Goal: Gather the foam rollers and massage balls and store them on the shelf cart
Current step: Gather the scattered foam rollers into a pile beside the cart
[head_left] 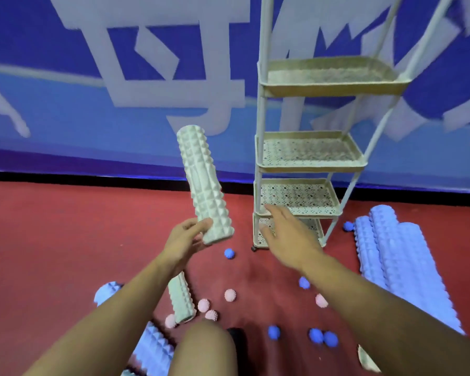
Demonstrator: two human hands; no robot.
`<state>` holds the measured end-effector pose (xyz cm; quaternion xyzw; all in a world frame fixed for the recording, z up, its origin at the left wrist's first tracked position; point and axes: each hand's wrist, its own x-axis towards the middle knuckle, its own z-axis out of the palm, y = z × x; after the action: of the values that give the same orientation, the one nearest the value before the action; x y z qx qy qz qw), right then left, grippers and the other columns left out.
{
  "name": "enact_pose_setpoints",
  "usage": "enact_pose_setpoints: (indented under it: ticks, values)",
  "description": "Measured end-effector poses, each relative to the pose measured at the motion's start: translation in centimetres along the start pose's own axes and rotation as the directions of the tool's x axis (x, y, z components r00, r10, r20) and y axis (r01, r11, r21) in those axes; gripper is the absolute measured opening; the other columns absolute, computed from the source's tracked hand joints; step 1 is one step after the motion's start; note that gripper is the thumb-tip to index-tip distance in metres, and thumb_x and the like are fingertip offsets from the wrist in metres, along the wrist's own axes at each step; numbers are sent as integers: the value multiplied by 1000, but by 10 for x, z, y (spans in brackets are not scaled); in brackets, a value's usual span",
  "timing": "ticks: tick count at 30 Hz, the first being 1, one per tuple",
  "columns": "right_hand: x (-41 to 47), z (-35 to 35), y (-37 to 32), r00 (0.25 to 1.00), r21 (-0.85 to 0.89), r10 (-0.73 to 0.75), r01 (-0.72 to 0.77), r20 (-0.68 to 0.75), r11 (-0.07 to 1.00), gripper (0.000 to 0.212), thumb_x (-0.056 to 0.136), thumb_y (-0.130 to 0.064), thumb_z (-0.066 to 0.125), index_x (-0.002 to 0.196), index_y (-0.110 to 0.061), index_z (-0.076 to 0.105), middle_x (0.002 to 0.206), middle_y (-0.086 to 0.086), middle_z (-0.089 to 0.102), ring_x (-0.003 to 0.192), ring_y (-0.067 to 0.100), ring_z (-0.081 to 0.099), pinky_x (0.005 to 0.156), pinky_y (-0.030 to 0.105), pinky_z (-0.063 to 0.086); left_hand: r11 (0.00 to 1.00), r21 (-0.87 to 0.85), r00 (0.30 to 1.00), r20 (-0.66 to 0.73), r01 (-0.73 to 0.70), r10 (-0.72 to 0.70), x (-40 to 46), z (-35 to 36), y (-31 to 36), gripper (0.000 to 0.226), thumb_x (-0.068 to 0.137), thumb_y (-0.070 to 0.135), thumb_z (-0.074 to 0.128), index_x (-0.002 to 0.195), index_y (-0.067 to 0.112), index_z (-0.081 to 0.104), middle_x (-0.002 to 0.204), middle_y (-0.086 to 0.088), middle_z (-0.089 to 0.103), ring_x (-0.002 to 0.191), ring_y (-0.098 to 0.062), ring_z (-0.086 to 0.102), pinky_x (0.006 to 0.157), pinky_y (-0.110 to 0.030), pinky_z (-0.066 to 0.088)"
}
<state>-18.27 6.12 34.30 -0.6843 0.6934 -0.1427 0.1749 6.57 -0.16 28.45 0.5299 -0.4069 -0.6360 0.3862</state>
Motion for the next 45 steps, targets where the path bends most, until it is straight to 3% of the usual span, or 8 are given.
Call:
enact_pose_setpoints:
  ticks: [4,10,18,23,27,32,39,45]
  values:
    - [-32,-51,-16,989,176,1,26,-149,984,57,103,-53,42,153,-27,34,156,-4,41,135,24,51,107,43,44,983,100,988,40,-153,150,-61,36,19,36,78,13,85,105,9,62,88,2,71,73,-8,68,63,-21,54]
    - [-86,-98,-12,974,466,94,13,-206,885,73,91,-72,47,152,-36,29,153,-1,47,134,22,53,108,51,45,924,223,944,179,-312,276,-120,114,22,50,78,16,89,118,14,60,111,-4,76,103,-28,73,82,-37,56]
    - [-168,-123,94,859,779,456,-117,-232,617,75,80,-56,78,137,-20,46,135,-3,63,121,17,62,107,45,49,715,485,850,426,-503,310,-149,233,-20,64,60,45,89,113,34,55,107,13,72,97,2,68,85,-26,56]
    - [-230,-125,181,769,902,639,-260,-22,344,51,89,-44,76,133,-27,56,127,-5,69,106,18,70,78,39,60,600,516,770,565,-611,297,-154,292,-51,59,62,34,88,109,34,53,101,13,65,86,2,63,78,-29,53]
    - [-260,-98,237,658,940,739,-325,145,105,52,87,-48,77,132,-25,62,121,2,73,101,28,73,90,50,60,559,505,694,695,-657,188,-150,336,-89,62,60,44,81,112,39,48,105,1,63,81,-23,68,72,-51,58]
    - [-269,-55,289,514,929,787,-309,343,-203,60,76,-43,88,126,-17,65,113,12,73,96,31,75,73,45,64,426,507,610,780,-749,143,-137,372,-145,55,66,39,82,111,25,54,105,8,50,97,-14,52,79,-28,40]
    - [-266,28,368,385,792,693,-316,610,-522,51,83,-37,81,124,-10,64,121,16,69,103,30,69,75,45,61,346,516,538,842,-784,-35,-84,400,-234,62,70,33,77,126,22,52,115,10,44,106,-13,42,93,-34,43]
    - [-239,102,440,229,735,702,-296,675,-610,54,82,-38,82,121,-5,65,102,15,71,87,29,69,71,44,60,335,596,571,801,-730,-179,-37,428,-304,70,75,33,79,138,18,51,130,-1,51,118,-22,47,96,-25,35]
